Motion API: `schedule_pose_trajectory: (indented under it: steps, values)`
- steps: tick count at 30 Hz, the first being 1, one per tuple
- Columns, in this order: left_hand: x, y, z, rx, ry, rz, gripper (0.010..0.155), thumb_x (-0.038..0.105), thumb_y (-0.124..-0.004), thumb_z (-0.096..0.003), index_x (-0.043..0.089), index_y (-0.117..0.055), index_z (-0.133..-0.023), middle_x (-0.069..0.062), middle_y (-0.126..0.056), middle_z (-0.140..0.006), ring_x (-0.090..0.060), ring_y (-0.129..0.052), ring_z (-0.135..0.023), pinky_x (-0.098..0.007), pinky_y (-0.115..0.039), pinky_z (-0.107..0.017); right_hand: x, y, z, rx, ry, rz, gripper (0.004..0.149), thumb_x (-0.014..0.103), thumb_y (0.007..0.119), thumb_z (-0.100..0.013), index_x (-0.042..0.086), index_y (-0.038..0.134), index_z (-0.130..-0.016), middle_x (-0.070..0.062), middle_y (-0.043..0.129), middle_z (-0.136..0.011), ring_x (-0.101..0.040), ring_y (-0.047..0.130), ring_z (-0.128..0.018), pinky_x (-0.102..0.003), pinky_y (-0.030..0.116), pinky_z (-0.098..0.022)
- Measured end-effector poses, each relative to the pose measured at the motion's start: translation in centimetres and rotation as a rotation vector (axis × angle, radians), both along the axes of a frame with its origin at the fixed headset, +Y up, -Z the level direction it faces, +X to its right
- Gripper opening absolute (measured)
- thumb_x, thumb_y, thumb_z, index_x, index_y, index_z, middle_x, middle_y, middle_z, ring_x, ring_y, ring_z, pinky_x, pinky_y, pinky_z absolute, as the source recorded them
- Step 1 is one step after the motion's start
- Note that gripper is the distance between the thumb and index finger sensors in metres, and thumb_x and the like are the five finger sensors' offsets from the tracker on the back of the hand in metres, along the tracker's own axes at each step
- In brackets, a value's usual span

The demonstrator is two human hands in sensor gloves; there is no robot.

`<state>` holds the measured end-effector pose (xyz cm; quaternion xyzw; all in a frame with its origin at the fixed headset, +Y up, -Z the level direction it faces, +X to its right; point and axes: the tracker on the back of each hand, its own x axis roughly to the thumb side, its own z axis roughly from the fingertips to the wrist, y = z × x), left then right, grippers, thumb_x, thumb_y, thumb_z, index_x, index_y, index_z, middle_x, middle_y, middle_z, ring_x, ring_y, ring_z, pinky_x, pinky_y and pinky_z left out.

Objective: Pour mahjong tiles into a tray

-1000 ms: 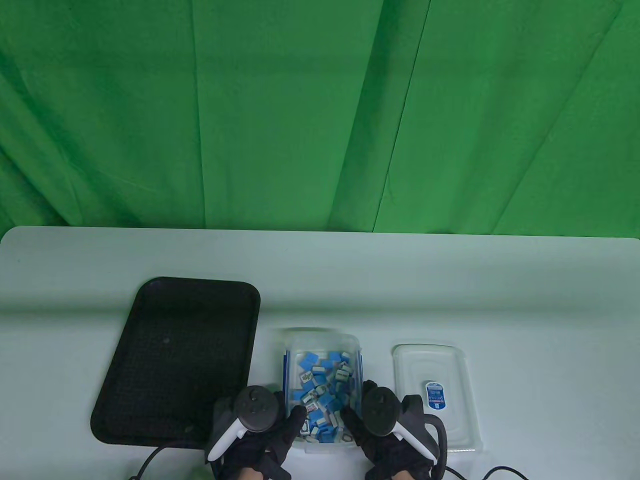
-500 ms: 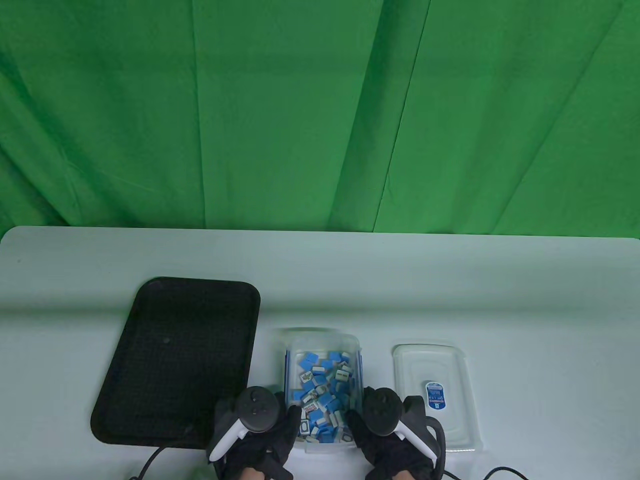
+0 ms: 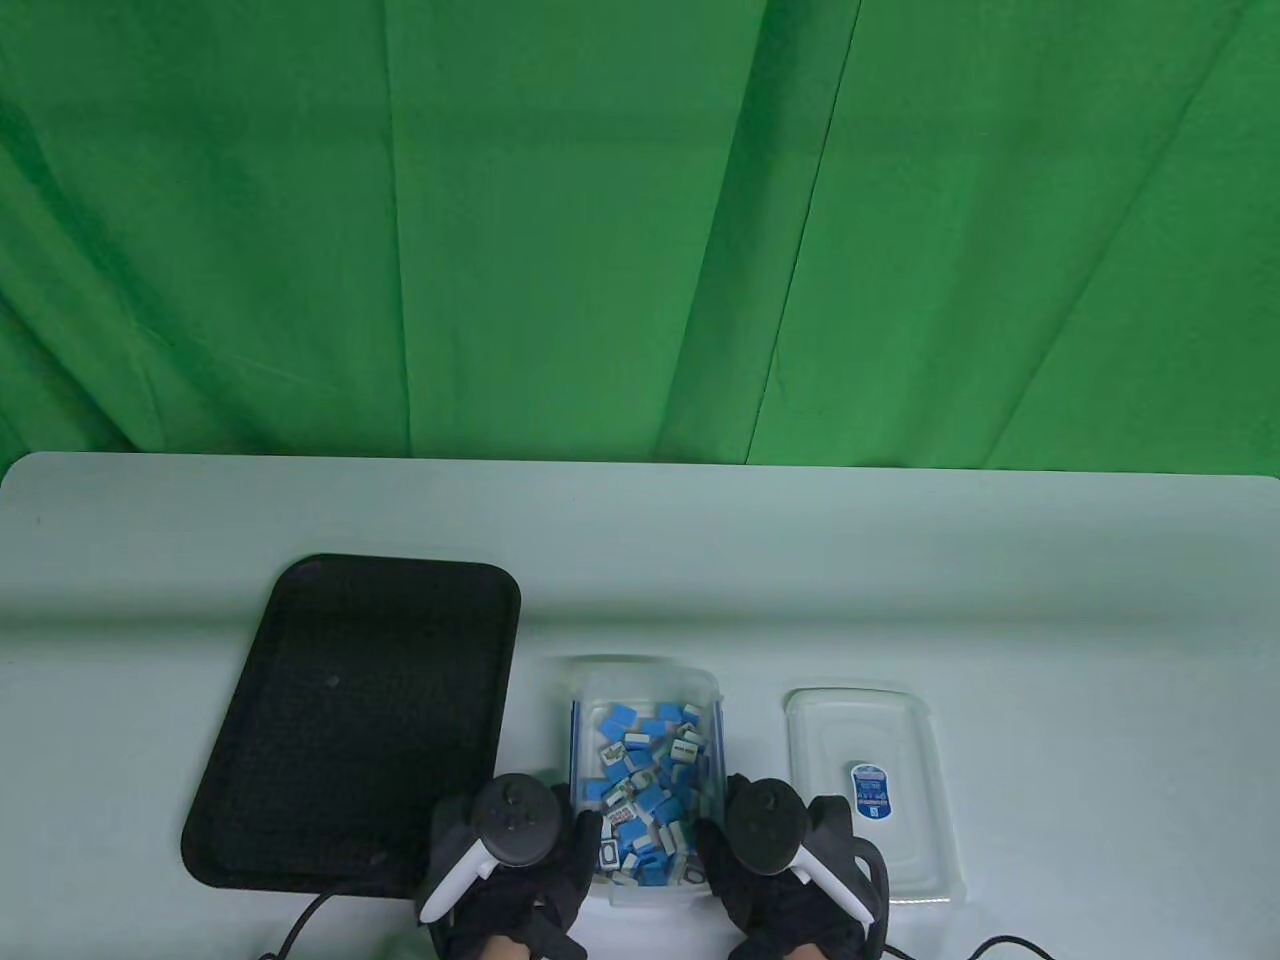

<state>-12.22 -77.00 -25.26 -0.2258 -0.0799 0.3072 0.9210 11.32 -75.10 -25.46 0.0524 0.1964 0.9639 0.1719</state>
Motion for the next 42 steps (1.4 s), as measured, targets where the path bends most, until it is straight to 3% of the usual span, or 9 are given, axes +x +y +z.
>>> schedule_pose_trajectory:
  steps: [32, 42]
  values:
    - [0.02, -0.14, 0.06, -0.01, 0.001, 0.01, 0.069, 0.039, -0.043, -0.068, -0.013, -0.033, -0.112, -0.033, -0.073, -0.098, -0.032, -0.098, -0.062, -0.042, -0.084, -0.042, 0.05, -0.17, 0.15, 0.013, -0.004, -0.021, 0.072, 0.047, 0.05, -0.072, -0.005, 0.032, -0.117, -0.022, 0.075, -0.104, -0.025, 0.095, -0.069, -0.043, 0.081, -0.058]
    - [0.1, -0.13, 0.13, 0.051, 0.018, 0.022, 0.069, 0.038, -0.047, -0.067, -0.016, -0.041, -0.11, -0.035, -0.08, -0.091, -0.032, -0.101, -0.059, -0.042, -0.085, -0.039, 0.68, -0.56, 0.17, 0.042, -0.061, -0.175, 0.067, 0.04, 0.052, -0.071, -0.008, 0.036, -0.115, -0.026, 0.077, -0.101, -0.029, 0.096, -0.071, -0.046, 0.083, -0.058]
